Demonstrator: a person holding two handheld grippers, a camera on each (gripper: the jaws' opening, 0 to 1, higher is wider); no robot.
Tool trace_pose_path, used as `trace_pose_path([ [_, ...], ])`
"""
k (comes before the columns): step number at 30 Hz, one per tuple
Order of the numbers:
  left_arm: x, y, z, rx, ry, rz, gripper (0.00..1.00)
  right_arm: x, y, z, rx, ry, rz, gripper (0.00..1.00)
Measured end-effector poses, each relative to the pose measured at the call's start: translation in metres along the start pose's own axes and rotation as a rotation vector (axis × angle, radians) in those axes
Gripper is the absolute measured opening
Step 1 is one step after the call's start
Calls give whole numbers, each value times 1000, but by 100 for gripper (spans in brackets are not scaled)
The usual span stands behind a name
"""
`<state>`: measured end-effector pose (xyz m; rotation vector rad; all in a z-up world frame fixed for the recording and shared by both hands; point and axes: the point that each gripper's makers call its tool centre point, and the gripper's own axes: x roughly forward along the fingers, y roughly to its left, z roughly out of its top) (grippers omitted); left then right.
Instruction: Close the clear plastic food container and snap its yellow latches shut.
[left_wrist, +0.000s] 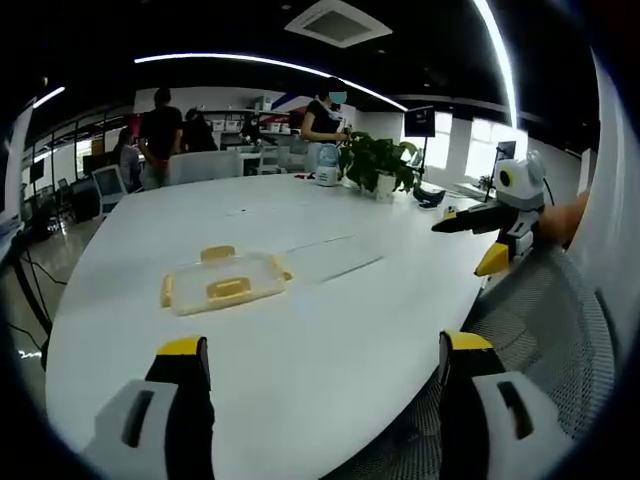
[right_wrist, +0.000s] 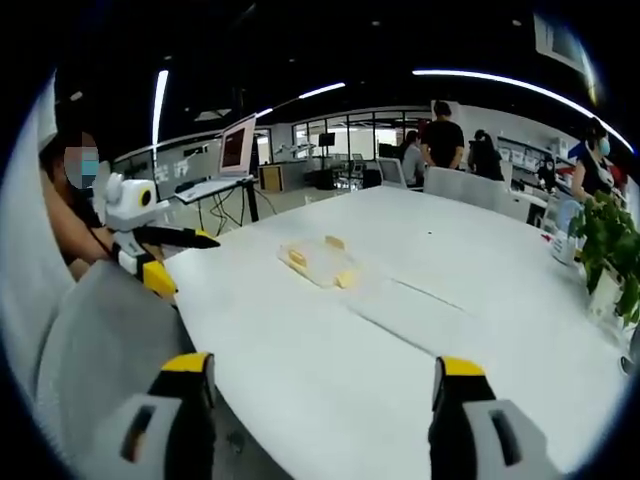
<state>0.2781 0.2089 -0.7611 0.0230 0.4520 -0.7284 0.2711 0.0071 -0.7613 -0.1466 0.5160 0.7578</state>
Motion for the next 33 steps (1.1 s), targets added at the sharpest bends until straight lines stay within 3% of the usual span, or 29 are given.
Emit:
trace_pose_path([
  [33, 1, -1, -3, -6, 12, -8, 92, 0, 0, 0, 1, 3, -2, 88],
])
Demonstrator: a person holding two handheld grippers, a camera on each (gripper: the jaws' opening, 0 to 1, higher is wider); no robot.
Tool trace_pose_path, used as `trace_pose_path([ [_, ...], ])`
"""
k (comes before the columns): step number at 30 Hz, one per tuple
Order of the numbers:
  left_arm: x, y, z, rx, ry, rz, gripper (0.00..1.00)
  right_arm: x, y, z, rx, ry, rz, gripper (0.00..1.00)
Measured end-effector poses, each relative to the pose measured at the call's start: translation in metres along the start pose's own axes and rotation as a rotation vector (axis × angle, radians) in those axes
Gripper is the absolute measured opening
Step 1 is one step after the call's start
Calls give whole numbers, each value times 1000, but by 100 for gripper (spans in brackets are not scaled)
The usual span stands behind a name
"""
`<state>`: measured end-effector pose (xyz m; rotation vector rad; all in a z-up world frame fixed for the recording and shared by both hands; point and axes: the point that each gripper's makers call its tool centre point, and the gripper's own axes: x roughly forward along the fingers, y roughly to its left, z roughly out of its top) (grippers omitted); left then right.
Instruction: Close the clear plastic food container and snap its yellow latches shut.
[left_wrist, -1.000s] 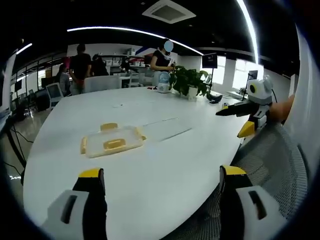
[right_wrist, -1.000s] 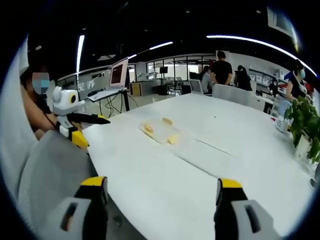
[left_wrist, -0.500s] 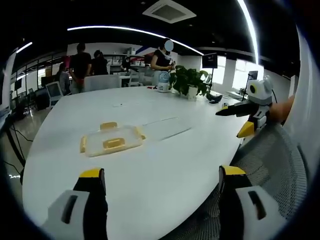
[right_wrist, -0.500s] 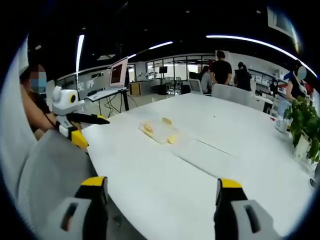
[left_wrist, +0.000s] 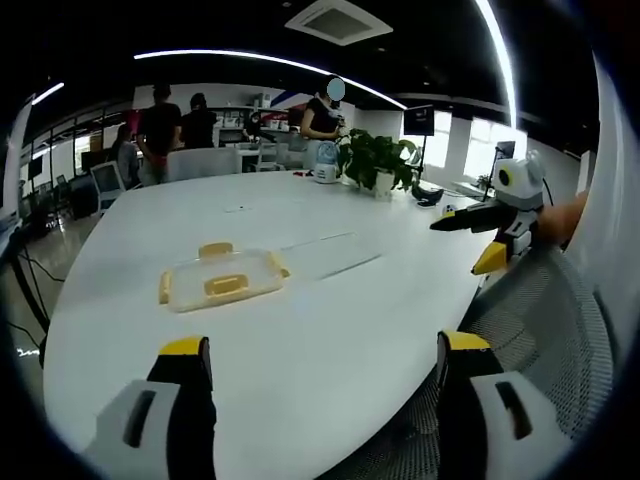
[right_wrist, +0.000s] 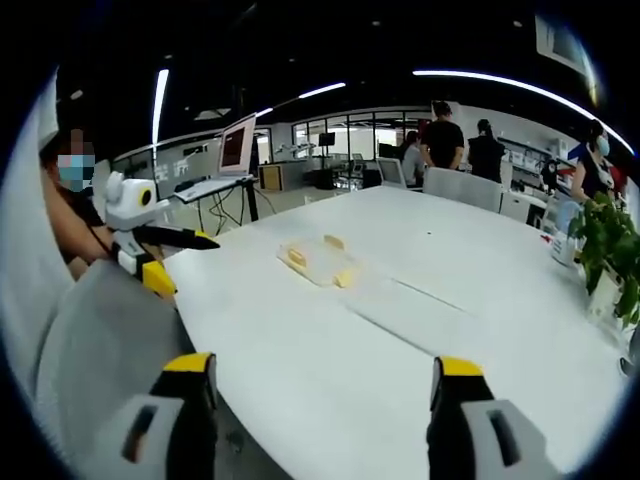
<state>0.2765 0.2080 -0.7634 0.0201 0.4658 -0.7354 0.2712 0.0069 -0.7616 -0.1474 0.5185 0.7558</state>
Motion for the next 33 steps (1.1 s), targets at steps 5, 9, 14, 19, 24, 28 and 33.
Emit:
trace_pose_path([
  [5, 0, 1, -1, 1, 6, 2, 92, -1, -2, 1, 13, -4, -7, 88],
  [9, 1, 0, -2, -12, 14, -5, 91, 0, -1, 0, 1, 3, -4, 88],
  [14, 0, 1, -1, -20, 9, -6, 91, 0, -1, 2, -3, 7, 2, 88],
  [19, 0, 0, 4, -22, 0, -11, 91, -1, -1, 4, -17, 10, 4, 88],
  [24, 1, -1, 0, -30, 15, -23, 90, 1, 0, 4, -37, 21, 9, 87],
  [28, 1, -2, 1, -30, 16, -32, 90, 2, 0, 5, -43, 25, 12, 87],
  [33, 3, 2, 3, -28, 27, -38, 89, 5, -1, 6, -56, 34, 21, 87],
])
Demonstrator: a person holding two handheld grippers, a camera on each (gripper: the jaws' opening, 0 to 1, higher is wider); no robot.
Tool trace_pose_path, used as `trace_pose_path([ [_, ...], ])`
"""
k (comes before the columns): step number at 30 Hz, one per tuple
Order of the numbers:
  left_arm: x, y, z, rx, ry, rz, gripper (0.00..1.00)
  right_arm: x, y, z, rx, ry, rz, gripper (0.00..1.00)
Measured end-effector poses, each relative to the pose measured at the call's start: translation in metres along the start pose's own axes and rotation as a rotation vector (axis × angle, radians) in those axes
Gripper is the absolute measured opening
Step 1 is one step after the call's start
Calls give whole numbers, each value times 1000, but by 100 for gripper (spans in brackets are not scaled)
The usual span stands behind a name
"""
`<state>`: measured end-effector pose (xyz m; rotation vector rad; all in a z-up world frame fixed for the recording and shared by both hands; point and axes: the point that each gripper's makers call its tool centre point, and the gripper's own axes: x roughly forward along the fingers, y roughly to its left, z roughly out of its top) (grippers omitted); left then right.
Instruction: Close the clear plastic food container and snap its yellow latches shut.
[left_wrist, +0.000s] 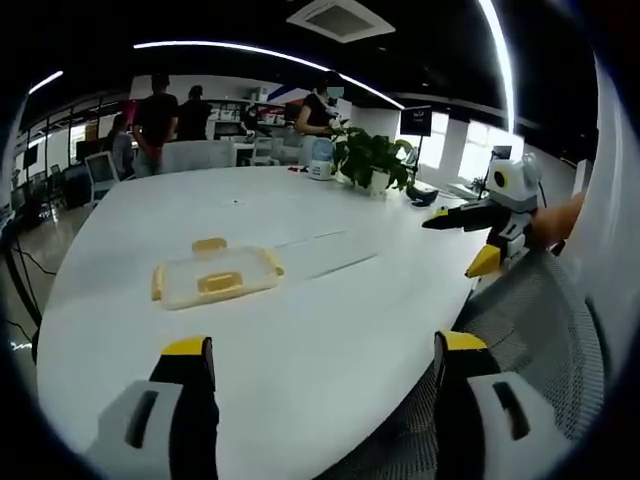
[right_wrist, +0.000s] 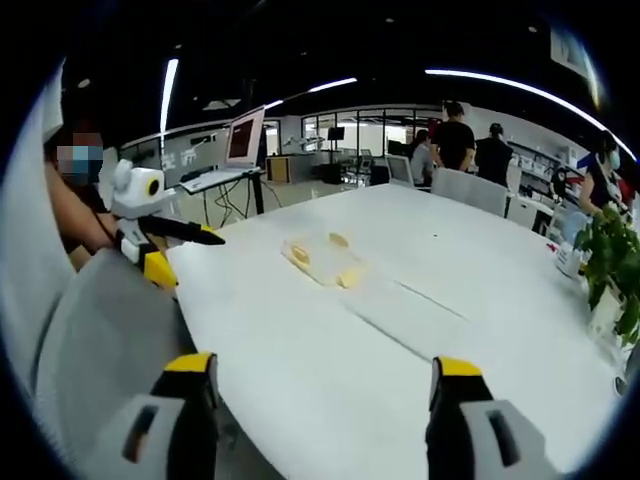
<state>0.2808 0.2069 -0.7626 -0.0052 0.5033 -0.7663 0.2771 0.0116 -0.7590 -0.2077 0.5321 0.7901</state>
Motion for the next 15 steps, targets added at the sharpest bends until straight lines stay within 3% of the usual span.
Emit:
trace_pose_path([
  [15, 6, 8, 0, 23, 20, -9, 88, 16, -1, 7, -29, 22, 23, 85],
])
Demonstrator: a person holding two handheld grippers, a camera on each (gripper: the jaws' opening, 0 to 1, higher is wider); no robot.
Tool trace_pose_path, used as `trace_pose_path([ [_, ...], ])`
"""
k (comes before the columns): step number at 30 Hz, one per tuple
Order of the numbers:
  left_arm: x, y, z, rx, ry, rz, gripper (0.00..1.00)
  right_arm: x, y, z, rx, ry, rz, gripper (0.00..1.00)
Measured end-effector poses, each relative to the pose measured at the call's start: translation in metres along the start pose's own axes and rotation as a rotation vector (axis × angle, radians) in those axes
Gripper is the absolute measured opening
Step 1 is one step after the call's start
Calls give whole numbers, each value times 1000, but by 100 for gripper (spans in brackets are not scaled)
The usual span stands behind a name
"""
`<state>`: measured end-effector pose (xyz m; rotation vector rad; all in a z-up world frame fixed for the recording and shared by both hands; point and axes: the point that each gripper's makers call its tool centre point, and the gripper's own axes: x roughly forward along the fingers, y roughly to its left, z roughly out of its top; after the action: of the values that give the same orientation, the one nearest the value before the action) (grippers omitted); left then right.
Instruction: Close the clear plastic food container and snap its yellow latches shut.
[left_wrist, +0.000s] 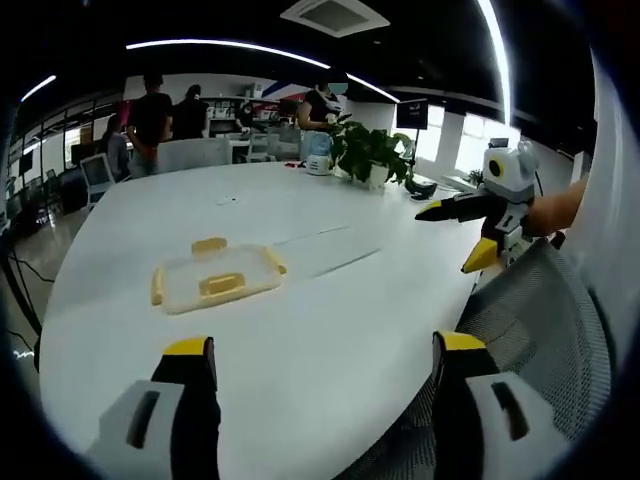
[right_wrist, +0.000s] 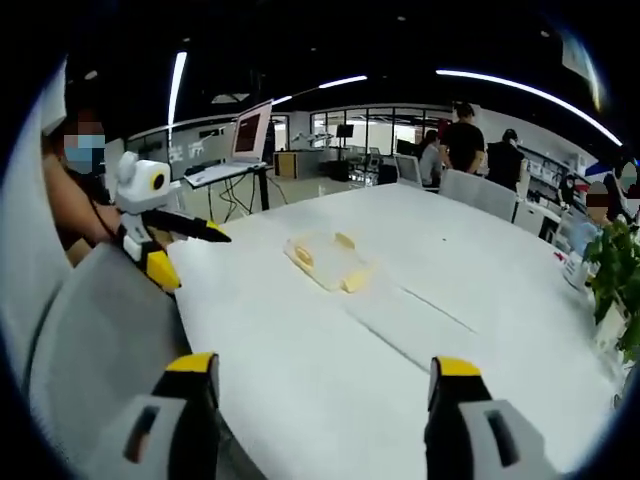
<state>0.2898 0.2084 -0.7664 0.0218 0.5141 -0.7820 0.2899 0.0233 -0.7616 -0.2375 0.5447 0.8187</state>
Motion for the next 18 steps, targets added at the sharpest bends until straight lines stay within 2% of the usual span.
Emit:
trace_pose_path([
  [8, 4, 5, -1, 10, 9, -1, 87, 5, 1, 1, -7, 6, 17, 84],
  [18, 6, 11, 1, 18, 16, -7, 87, 14, -4, 13, -30, 14, 40, 81],
])
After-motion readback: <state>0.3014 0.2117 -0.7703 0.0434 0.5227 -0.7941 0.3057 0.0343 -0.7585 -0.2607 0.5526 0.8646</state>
